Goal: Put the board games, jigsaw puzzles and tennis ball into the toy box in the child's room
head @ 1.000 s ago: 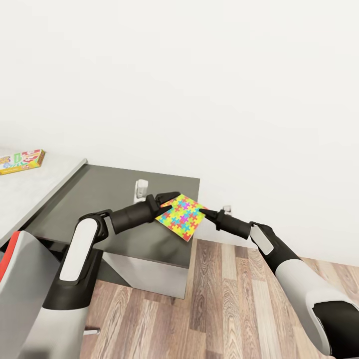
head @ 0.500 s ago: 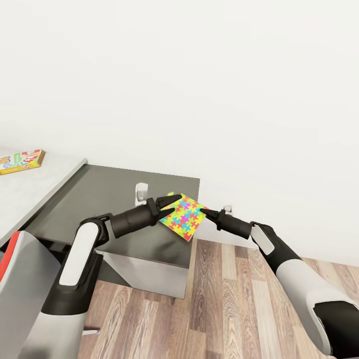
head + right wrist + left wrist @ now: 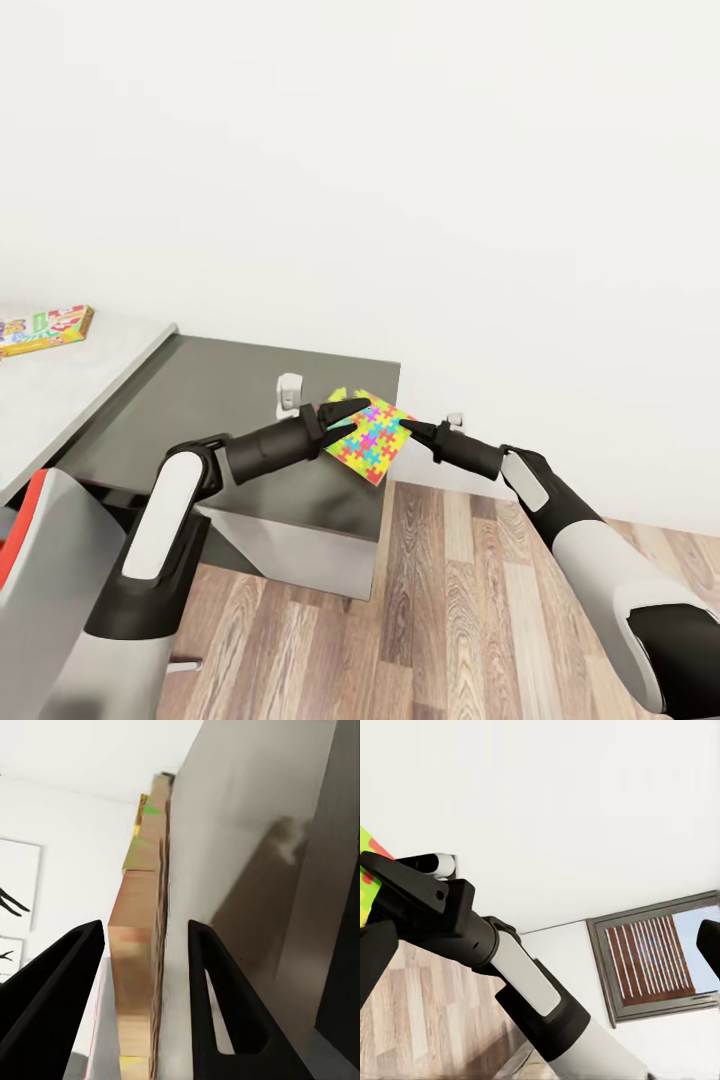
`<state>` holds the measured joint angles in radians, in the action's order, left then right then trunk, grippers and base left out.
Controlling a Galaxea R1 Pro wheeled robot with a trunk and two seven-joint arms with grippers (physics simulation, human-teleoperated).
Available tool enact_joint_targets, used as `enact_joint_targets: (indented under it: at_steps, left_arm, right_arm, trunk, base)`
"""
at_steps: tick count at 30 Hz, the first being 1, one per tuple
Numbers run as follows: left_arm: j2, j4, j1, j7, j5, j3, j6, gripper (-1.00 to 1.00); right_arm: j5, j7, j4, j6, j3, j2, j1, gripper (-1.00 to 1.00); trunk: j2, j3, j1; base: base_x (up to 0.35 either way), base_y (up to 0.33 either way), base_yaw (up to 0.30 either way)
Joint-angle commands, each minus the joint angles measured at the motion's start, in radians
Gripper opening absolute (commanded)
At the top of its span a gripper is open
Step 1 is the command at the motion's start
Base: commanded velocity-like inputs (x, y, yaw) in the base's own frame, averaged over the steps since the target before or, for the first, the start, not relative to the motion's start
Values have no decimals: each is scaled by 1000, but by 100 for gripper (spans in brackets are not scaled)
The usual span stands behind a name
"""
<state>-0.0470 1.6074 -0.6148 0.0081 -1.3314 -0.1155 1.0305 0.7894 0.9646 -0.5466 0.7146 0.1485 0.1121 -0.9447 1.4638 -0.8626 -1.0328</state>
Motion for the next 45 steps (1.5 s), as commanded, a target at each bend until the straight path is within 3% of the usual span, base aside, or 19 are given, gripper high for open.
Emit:
enact_joint_targets:
  at_steps: [1,6,14,28,45]
  left_arm:
    - [0,0,-1,0,1,-10,4,100]
    - [-1,0,-2,-3,2,-42,3,100]
    - [-7,0,-2,-12,3,-61,2,100]
    - [0,0,8,-6,4,-55,-8,100]
    - [-3,0,9,-5,4,-51,-10,100]
  right_arm:
    - [7,0,-2,4,6,1,0,-100]
    - [7,-2,-18,3,5,0,1,-100]
    - [9,0,-41,14,6,5,3,-100]
    - [5,-3,-161,162,4,12,22,-100]
    - [2,-5,-199,198,3,11,30,-100]
  trunk:
    - [-7,3,4]
    - [-42,18,23]
    - [-98,43,54]
    - [-196,87,107]
    - [-315,140,173]
  base:
    - [0,0,0]
    - [0,0,0]
    - [0,0,0]
    - [0,0,0]
    - [0,0,25]
